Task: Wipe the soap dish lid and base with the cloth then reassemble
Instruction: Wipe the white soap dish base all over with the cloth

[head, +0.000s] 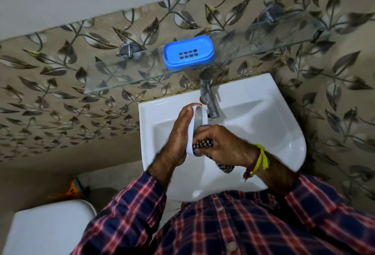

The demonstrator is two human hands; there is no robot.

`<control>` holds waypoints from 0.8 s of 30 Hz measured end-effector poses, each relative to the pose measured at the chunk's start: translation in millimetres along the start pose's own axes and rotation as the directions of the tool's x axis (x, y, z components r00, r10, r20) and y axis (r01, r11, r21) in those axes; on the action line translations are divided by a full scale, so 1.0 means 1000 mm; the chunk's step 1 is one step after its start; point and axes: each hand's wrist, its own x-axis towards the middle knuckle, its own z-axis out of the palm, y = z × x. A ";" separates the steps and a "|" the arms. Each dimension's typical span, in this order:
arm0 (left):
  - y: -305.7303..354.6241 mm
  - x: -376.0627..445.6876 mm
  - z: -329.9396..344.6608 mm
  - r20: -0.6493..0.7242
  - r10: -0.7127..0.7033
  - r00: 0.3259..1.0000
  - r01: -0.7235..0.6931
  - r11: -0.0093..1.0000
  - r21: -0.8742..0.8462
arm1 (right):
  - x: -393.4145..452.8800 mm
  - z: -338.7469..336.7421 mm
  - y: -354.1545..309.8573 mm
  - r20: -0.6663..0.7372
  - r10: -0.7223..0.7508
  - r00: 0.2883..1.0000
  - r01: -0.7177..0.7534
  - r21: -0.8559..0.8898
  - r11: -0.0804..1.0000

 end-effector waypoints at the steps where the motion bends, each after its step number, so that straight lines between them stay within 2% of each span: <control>1: -0.002 0.000 0.000 -0.012 -0.023 1.000 0.023 1.000 -0.019 | -0.002 -0.001 0.001 0.034 -0.006 0.999 0.009 -0.104 0.994; 3: -0.002 0.001 0.000 -0.061 -0.059 0.996 0.055 0.996 -0.071 | -0.004 0.000 0.004 -0.022 -0.045 0.999 0.039 -0.210 0.977; 6: 0.007 0.003 0.000 -0.089 -0.089 0.992 0.079 0.992 -0.103 | -0.007 0.004 -0.003 -0.166 -0.081 0.983 0.083 0.004 0.997; 8: 0.011 0.002 -0.005 -0.118 -0.104 0.988 0.092 0.991 -0.098 | -0.008 0.006 -0.001 -0.150 -0.091 0.984 0.096 0.028 0.995; 10: 0.011 0.001 -0.007 -0.186 -0.143 0.972 0.122 0.985 -0.118 | -0.009 0.011 0.003 -0.079 -0.087 0.993 0.084 -0.041 0.996; 11: 0.010 0.001 -0.008 -0.206 -0.154 0.966 0.130 0.984 -0.123 | -0.009 0.014 0.005 -0.086 -0.089 0.992 0.082 -0.081 0.993; 14: 0.016 0.000 -0.004 -0.166 -0.180 0.970 0.169 0.983 -0.076 | -0.010 0.023 0.005 -0.274 -0.152 0.950 0.121 -0.125 0.985; 16: 0.020 -0.002 -0.002 -0.149 -0.165 0.975 0.166 0.986 -0.002 | -0.009 0.026 0.003 -0.381 -0.126 0.916 0.128 -0.020 0.992; 17: 0.020 -0.006 0.000 -0.162 -0.117 0.980 0.130 0.989 0.073 | -0.009 0.026 0.001 -0.421 -0.047 0.906 0.102 0.110 0.989; 18: 0.016 -0.010 0.000 -0.166 -0.001 0.986 0.029 0.986 0.162 | -0.008 0.024 0.001 -0.435 0.068 0.898 0.069 0.291 0.954; 19: 0.011 -0.016 0.000 -0.149 0.182 0.972 -0.132 0.948 0.290 | -0.007 0.020 -0.002 -0.421 0.188 0.887 0.040 0.477 0.878; 21: -0.012 -0.021 -0.003 0.009 0.513 0.858 -0.427 0.705 0.566 | -0.006 0.009 -0.008 -0.323 0.352 0.878 0.011 0.751 0.660; 22: -0.023 -0.021 -0.004 0.085 0.589 0.804 -0.510 0.609 0.607 | -0.005 0.004 -0.011 -0.265 0.386 0.884 -0.002 0.822 0.569; 24: -0.033 -0.019 -0.001 0.101 0.656 0.748 -0.570 0.556 0.605 | -0.003 -0.001 -0.017 -0.182 0.393 0.901 -0.017 0.891 0.453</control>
